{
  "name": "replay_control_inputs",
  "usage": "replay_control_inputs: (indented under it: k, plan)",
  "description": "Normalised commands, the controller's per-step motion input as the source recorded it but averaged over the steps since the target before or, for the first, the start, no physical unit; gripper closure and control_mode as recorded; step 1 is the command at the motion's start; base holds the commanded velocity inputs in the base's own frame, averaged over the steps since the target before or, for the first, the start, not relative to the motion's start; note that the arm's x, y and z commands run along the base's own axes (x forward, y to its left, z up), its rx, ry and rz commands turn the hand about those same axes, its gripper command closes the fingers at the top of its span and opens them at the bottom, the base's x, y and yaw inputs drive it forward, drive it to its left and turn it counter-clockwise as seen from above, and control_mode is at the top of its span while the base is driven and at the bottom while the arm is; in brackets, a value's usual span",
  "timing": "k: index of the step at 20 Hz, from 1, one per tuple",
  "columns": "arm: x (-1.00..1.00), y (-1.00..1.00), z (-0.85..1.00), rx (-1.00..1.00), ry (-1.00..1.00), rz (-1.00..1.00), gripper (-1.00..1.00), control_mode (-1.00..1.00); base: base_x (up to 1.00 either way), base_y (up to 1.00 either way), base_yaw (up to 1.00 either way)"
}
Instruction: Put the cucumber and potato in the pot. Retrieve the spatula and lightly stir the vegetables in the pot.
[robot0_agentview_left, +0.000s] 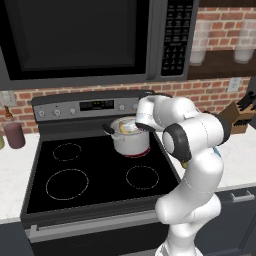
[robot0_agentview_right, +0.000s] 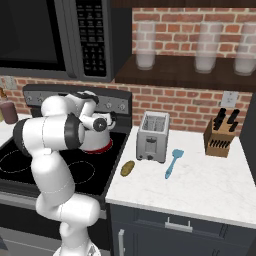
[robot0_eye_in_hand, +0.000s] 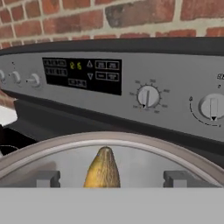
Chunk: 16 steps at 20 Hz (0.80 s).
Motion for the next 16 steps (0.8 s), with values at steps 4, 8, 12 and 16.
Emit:
replay_control_inputs:
  k: [4,8,12,16]
  plan:
    - [-0.03,0.00,-0.03,0.00,-0.01,0.00,-1.00,-1.00,0.00,0.00,0.00]
    - [-0.07,0.00,0.01,0.00,0.00,0.00,-1.00,-1.00,0.00,0.00,0.00]
    - [-0.13,0.00,0.14,0.00,-0.04,0.00,-1.00,-1.00,0.00,0.00,0.00]
    - [-0.21,0.00,0.22,0.00,-0.01,0.00,-1.00,-1.00,0.00,0.00,0.00]
